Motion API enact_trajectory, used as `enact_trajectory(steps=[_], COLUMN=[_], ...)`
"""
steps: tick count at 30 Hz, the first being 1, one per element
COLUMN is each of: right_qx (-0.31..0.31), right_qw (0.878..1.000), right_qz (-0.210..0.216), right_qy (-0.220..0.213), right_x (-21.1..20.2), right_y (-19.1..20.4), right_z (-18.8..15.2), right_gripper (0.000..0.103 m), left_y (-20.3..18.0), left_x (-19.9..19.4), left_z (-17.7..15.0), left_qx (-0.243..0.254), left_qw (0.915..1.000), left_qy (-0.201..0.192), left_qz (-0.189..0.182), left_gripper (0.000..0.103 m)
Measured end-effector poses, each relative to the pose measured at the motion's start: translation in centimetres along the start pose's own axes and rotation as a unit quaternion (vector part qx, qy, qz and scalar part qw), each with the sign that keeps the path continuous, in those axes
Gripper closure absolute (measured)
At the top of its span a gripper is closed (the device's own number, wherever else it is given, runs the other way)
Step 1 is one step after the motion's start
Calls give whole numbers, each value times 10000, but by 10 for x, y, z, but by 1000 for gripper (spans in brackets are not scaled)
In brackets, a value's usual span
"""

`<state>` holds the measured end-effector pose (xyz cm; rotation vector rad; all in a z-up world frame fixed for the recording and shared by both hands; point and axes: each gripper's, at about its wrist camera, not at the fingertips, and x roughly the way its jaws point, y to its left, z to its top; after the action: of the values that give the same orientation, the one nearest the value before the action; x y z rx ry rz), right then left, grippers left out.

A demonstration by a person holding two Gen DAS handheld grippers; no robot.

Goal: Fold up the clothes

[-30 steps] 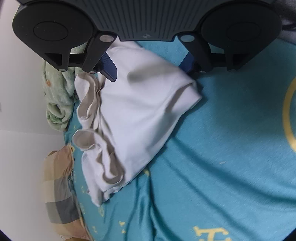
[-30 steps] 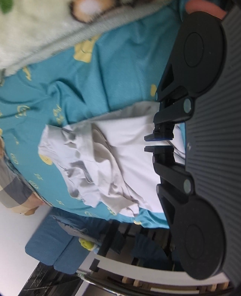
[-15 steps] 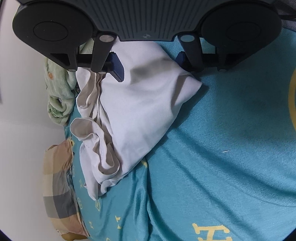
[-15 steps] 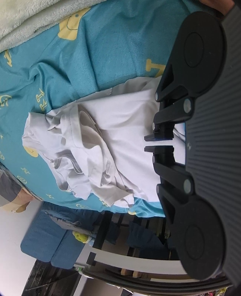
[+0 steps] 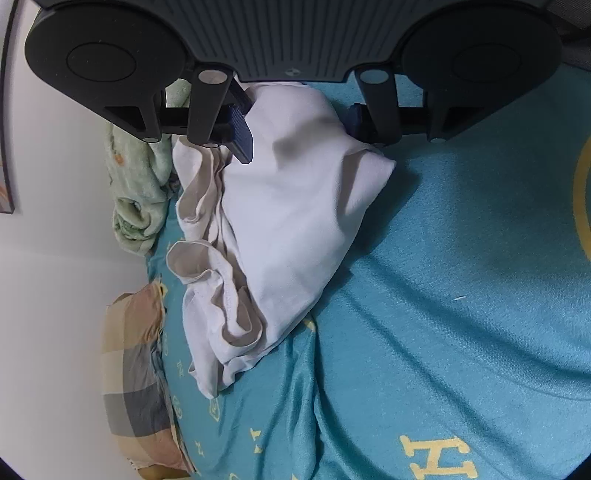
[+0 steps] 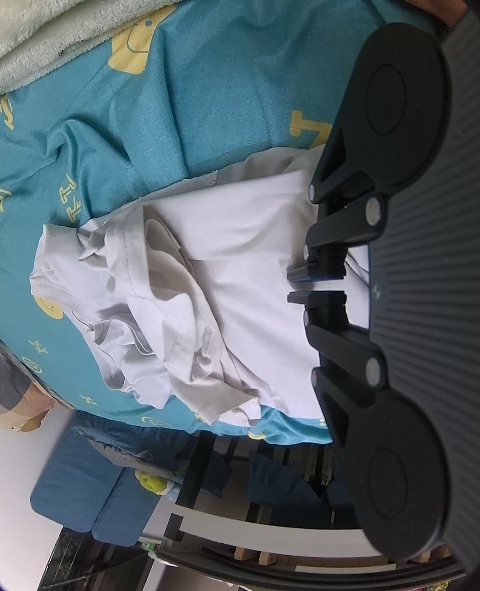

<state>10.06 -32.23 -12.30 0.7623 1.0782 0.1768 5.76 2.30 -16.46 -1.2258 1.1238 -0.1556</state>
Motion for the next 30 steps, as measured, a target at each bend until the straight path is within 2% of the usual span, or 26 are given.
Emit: enact_trajectory(steps=[6,7,9,10,15,19,21,23,25,30], right_qx=[39,61,104,124,319,1125,1498,1831,2100,2332], right_qw=[10000,9999,9993,9987,9929,9799,9712,9626,9541,9453], right_qz=[79,142,357,489,1054,1519,1720,1881,2021,2138], right_qy=[-5,-7,57,109,443,636,686,672,685,795], right_x=[-1,-1,-1,-1,5,11,14,16,19,29], right_y=[0,0,1,2,7,0,-4,-8,-12,-14], right_z=[1,0,-1,-2,-18,-32,-38,-42,-44,-46], right_gripper=[94,94,94,94,94,93,83,66,59,59], left_y=[2,2,3,2,-9,-14,-10,-9,-10,-8], left_x=[5,5,7,6,1,-5,-6,-6,-5,-6], left_z=[5,6,8,7,3,2,1,1,1,5], left_qx=[-17,-39,-83,-61,112,171,141,102,93,6], left_qw=[10000,9999,9999,9998,9986,9977,9977,9978,9977,9974], left_qy=[-7,-8,-10,-49,-227,-302,-300,-281,-270,-214], left_qz=[-78,-100,-144,-198,-461,-582,-587,-594,-614,-683], left_gripper=[54,61,87,90,92,92,93,93,93,93])
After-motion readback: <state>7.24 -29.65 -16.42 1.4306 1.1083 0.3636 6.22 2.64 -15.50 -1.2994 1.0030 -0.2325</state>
